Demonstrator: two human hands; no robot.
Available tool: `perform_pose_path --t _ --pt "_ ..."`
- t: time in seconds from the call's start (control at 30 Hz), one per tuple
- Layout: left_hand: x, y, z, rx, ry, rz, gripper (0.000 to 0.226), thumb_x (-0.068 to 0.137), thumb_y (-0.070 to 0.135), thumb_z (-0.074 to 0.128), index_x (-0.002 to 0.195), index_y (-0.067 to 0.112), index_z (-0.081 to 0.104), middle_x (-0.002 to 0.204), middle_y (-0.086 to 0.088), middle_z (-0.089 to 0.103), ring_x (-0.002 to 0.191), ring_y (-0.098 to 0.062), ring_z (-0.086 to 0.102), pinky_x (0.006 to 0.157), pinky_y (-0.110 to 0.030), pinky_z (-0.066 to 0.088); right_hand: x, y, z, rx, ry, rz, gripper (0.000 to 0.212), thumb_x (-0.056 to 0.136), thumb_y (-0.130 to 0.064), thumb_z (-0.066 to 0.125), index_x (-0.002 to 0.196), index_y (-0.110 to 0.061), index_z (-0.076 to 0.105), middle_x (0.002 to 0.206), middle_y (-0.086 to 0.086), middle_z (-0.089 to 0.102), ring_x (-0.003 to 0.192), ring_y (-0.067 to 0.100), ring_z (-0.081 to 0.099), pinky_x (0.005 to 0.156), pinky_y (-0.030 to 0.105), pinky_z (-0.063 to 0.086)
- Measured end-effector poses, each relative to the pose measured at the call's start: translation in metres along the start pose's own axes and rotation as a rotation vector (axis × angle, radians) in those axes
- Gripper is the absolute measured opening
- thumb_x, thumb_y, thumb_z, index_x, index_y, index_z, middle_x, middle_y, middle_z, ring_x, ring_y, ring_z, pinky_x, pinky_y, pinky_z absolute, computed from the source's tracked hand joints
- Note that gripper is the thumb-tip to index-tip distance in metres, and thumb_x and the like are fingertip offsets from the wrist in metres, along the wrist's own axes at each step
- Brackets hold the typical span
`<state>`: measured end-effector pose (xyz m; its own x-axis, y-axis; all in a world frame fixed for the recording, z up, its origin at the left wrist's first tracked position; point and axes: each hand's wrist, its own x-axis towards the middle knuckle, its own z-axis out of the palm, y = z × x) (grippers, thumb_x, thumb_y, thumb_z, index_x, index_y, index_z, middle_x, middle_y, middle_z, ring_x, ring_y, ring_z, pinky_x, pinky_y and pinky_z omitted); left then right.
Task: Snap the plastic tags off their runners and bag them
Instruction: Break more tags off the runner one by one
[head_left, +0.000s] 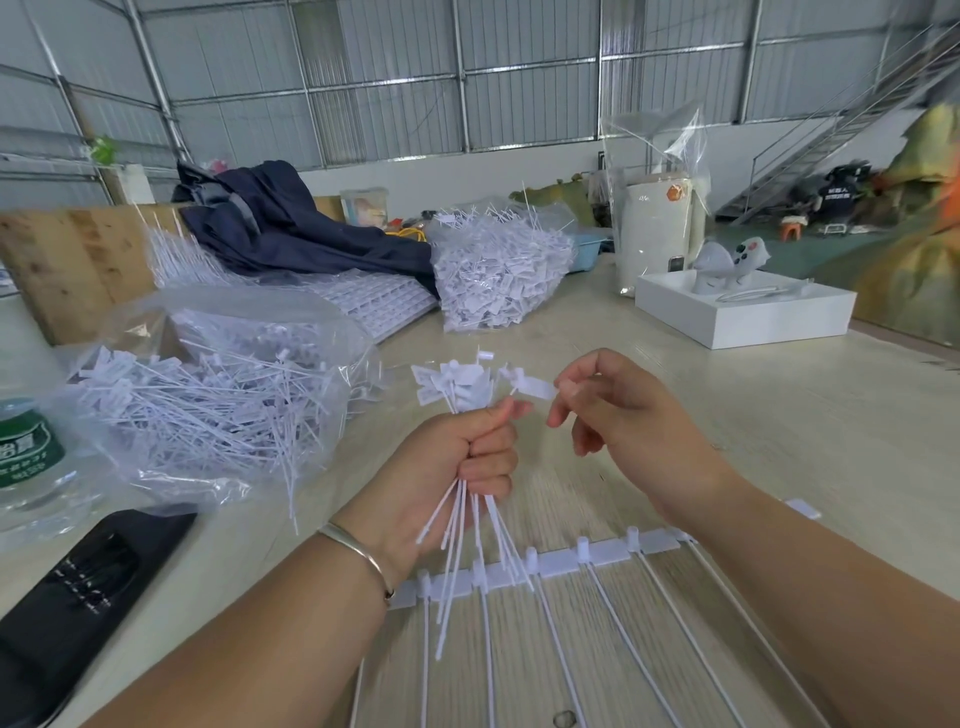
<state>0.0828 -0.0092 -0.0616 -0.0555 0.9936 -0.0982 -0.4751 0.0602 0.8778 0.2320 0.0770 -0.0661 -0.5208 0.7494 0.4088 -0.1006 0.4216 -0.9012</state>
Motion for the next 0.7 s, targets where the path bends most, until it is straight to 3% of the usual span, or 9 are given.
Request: perform_pose_path --t 0.1,0.2,0.3,0.4,0.5,0.6,0.7 --pt "0.0 0.001 0.001 -0.02 -0.023 0.004 0.024 0.088 0.024 0.052 0.1 0.006 0.061 0.047 0.007 0.027 0.03 -0.001 0.025 0.031 -0.013 0.02 0.0 0.0 -0.002 -0.035 -0.005 0.016 0.018 0.097 -0.006 0.048 0.082 -0.008 0.057 0.075 0.003 0.068 0.051 0.011 0.052 0.053 0.016 0.043" --pt "-0.001 0.002 0.003 -0.089 -0.024 0.027 0.021 0.087 0.025 0.053 0.083 0.007 0.064 0.045 0.007 0.027 0.029 -0.002 0.026 0.03 -0.014 0.02 -0.001 -0.002 -0.001 -0.107 -0.084 0.038 0.028 0.099 -0.017 0.048 0.076 -0.004 0.059 0.068 -0.005 0.068 0.052 0.009 0.053 0.058 0.019 0.043" --pt "-0.001 0.005 0.002 -0.156 -0.005 0.04 0.024 0.086 0.027 0.054 0.068 0.01 0.056 0.045 0.006 0.029 0.029 -0.002 0.026 0.03 -0.014 0.021 -0.006 -0.006 0.005 -0.127 -0.202 0.067 0.044 0.1 -0.032 0.047 0.067 -0.007 0.061 0.077 0.006 0.072 0.06 0.013 0.059 0.065 0.025 0.046" --pt "-0.001 0.006 0.0 -0.236 0.001 0.039 0.04 0.087 0.031 0.055 0.052 0.014 0.043 0.045 0.005 0.031 0.029 -0.004 0.029 0.032 -0.014 0.021 -0.01 -0.008 0.014 -0.117 -0.322 0.158 0.058 0.086 -0.056 0.046 0.085 -0.003 0.067 0.084 0.007 0.073 0.075 0.019 0.069 0.073 0.032 0.053" --pt "-0.004 0.004 -0.001 -0.265 0.037 0.09 0.051 0.089 0.036 0.058 0.047 0.018 0.037 0.05 0.004 0.034 0.036 -0.008 0.035 0.039 -0.017 0.033 -0.014 -0.007 0.024 -0.041 -0.396 0.239 0.067 0.075 -0.065 0.051 0.102 -0.006 0.068 0.093 0.011 0.074 0.09 0.025 0.071 0.089 0.041 0.056" --pt "-0.005 0.004 0.004 -0.245 0.105 0.158 0.052 0.088 0.046 0.06 0.046 0.018 0.046 0.063 0.001 0.051 0.053 -0.01 0.052 0.057 -0.026 0.05 -0.017 -0.007 0.028 0.156 -0.477 0.323 0.066 0.081 -0.059 0.059 0.115 -0.003 0.064 0.106 0.019 0.072 0.1 0.032 0.069 0.096 0.046 0.052" --pt "-0.006 0.004 0.01 -0.066 0.241 0.304 0.045 0.081 0.055 0.057 0.054 0.019 0.066 0.074 0.002 0.066 0.069 -0.008 0.06 0.068 -0.026 0.049 -0.019 -0.008 0.028 0.351 -0.573 0.406 0.063 0.085 -0.051 0.063 0.118 0.002 0.062 0.111 0.027 0.067 0.101 0.035 0.068 0.092 0.045 0.055"
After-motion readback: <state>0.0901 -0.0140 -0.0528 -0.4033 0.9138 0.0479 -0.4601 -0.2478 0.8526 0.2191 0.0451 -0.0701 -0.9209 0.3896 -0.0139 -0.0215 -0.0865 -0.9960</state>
